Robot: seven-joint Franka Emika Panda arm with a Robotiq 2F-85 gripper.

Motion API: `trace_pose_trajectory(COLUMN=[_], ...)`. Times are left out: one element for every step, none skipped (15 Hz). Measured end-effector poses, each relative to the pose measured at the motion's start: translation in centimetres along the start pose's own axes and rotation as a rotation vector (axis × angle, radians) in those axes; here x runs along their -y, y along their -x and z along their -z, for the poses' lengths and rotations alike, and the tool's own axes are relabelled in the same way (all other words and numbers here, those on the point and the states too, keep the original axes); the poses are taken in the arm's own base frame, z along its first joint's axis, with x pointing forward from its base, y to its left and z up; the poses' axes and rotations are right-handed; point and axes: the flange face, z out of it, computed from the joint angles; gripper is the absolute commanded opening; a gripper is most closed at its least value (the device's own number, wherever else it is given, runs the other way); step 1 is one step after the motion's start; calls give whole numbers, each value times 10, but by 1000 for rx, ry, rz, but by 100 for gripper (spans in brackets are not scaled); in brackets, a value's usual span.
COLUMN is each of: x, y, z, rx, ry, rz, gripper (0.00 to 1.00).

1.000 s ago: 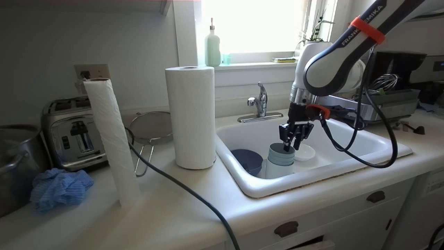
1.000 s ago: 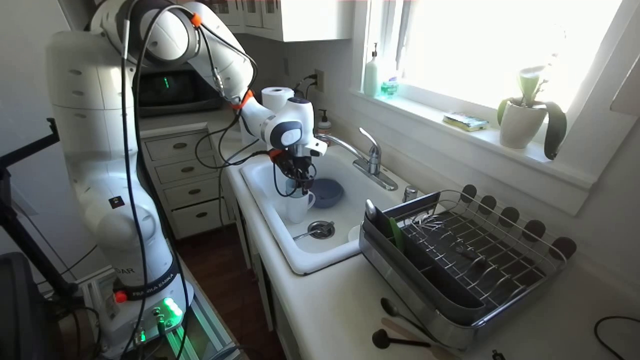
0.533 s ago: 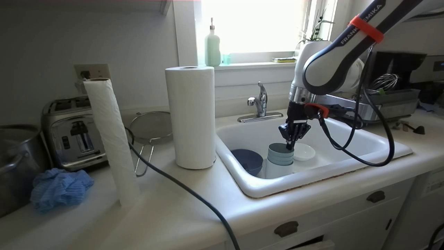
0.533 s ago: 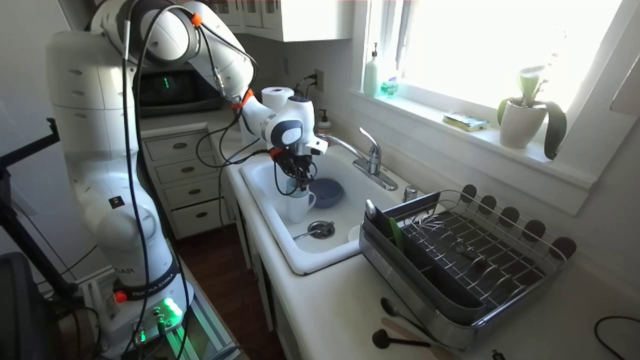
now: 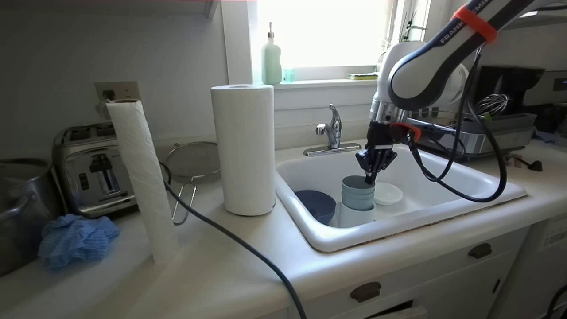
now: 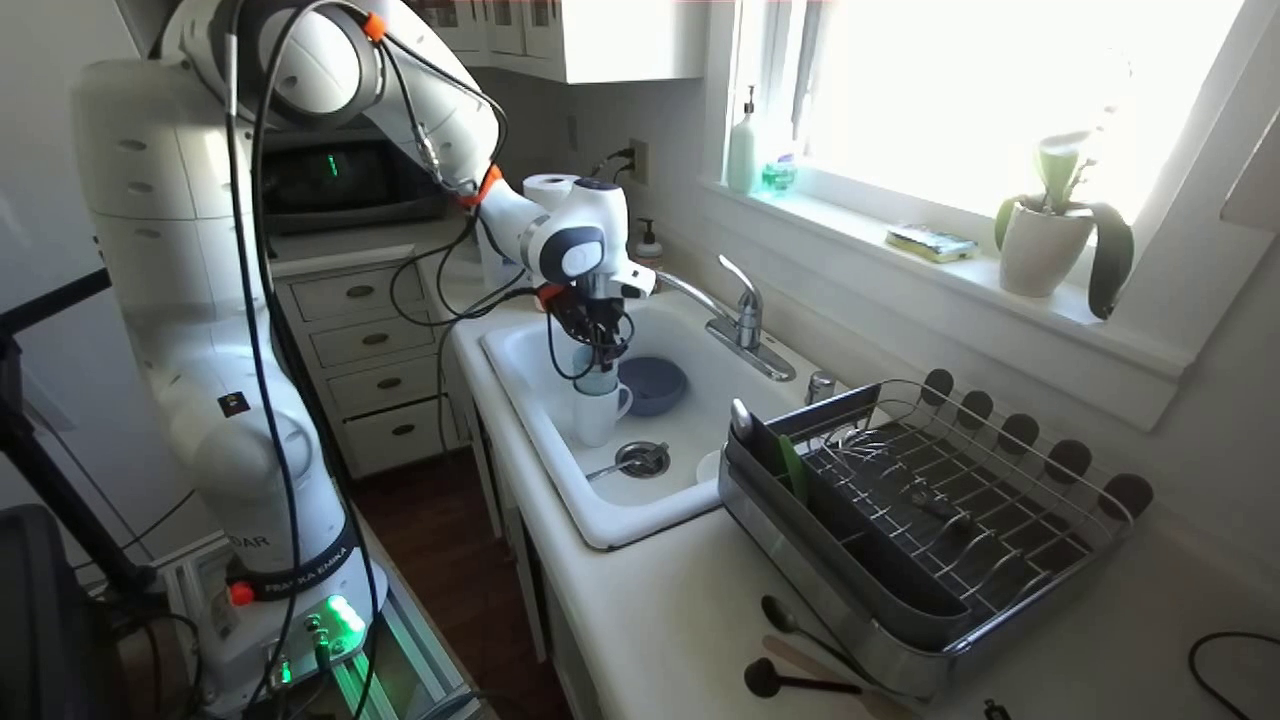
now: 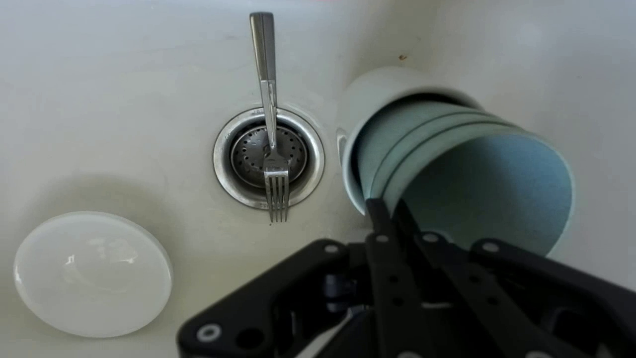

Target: Remove the light blue cup from the stacked cups in the sink and move it onto the dishes drying rack

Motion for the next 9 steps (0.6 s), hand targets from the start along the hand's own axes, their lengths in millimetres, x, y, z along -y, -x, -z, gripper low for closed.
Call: trace_pose_trajectory(x=[1, 2, 2, 3, 3, 4, 4, 4, 4], y=[0, 0, 0, 1, 1, 2, 2, 3, 3], z=[8, 18, 27, 35, 42, 48, 53, 57, 60], rx=[-4, -9, -12, -13, -15, -16, -17, -17, -16], ry=[-5, -11, -18, -25, -31, -34, -36, -37, -37], rz=[-1, -2, -3, -3, -2, -2, -1, 0, 1], gripper=[1, 1, 1, 1, 1, 1, 1, 1, 1])
